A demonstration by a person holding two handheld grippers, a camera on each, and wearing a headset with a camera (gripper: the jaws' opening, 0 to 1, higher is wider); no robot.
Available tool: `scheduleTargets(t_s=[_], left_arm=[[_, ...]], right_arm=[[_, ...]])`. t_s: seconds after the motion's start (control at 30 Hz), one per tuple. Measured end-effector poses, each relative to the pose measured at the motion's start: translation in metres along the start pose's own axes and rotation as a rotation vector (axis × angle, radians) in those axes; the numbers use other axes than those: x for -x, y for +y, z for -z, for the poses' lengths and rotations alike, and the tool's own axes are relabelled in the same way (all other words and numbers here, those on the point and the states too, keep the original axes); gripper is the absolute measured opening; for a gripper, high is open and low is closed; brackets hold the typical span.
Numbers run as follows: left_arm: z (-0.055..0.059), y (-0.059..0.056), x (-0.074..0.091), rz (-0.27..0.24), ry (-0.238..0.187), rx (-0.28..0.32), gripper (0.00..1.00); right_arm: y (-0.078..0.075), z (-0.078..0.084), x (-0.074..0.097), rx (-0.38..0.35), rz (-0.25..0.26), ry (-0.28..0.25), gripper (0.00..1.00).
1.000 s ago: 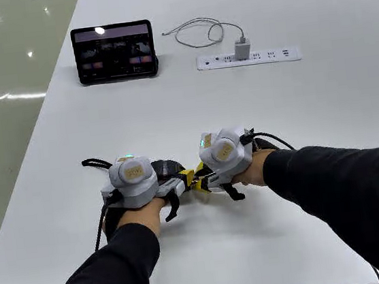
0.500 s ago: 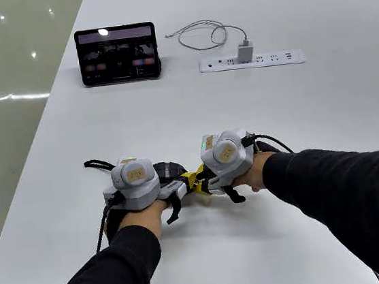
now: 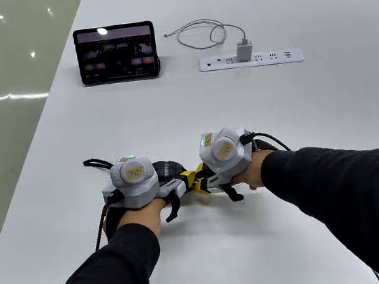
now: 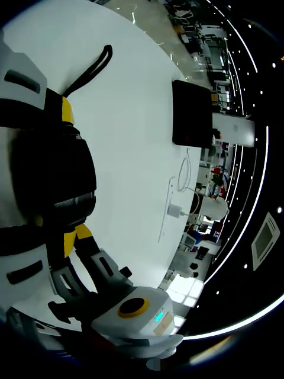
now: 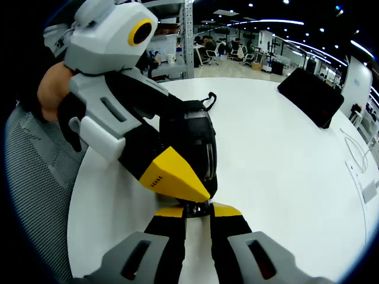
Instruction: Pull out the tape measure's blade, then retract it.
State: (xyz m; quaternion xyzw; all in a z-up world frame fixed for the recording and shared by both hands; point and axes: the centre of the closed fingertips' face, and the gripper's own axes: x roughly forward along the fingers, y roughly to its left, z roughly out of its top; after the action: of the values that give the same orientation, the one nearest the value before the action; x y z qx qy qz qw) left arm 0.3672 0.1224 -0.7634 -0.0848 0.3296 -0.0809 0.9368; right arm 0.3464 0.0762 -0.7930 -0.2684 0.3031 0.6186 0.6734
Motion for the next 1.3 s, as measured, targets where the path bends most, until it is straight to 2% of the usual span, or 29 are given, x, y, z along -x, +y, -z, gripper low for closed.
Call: scheduleTargets(t_s=[0.3,0.63,0.77,0.9,1.03,1.17,1.23,1.3], left_arm=[[0.000,-0.001,0.000,0.006,-0.008,-0.018,0.62],[-0.001,-0.001,0.000,0.001,-0.023,-0.027,0.63],[-0.002,0.000,0.000,0.001,-0.025,-0.025,0.64],[-0.001,0.000,0.000,-0.002,-0.023,-0.028,0.64],[-0.001,0.000,0.000,0.008,-0.014,-0.016,0.65],[-0.004,0.007,0.003,-0.020,-0.024,-0.007,0.77],[-0.005,0.009,0.003,-0.026,-0.025,-0.002,0.90],[-0.005,0.009,0.004,-0.024,-0.020,0.005,1.00]], right_arm=[[0.001,0.001,0.000,-0.017,-0.013,0.004,0.12],[0.003,0.000,0.001,0.046,0.005,0.012,0.13],[0.008,-0.001,0.001,0.046,-0.022,0.006,0.20],[0.008,-0.003,0.003,0.024,-0.019,0.002,0.22],[0.009,-0.002,0.006,0.007,-0.021,0.002,0.31],[0.009,0.003,0.012,-0.003,-0.015,0.022,0.38],[0.009,0.004,0.014,-0.010,-0.017,0.024,0.45],[0.008,0.004,0.016,-0.008,-0.011,0.025,0.47]])
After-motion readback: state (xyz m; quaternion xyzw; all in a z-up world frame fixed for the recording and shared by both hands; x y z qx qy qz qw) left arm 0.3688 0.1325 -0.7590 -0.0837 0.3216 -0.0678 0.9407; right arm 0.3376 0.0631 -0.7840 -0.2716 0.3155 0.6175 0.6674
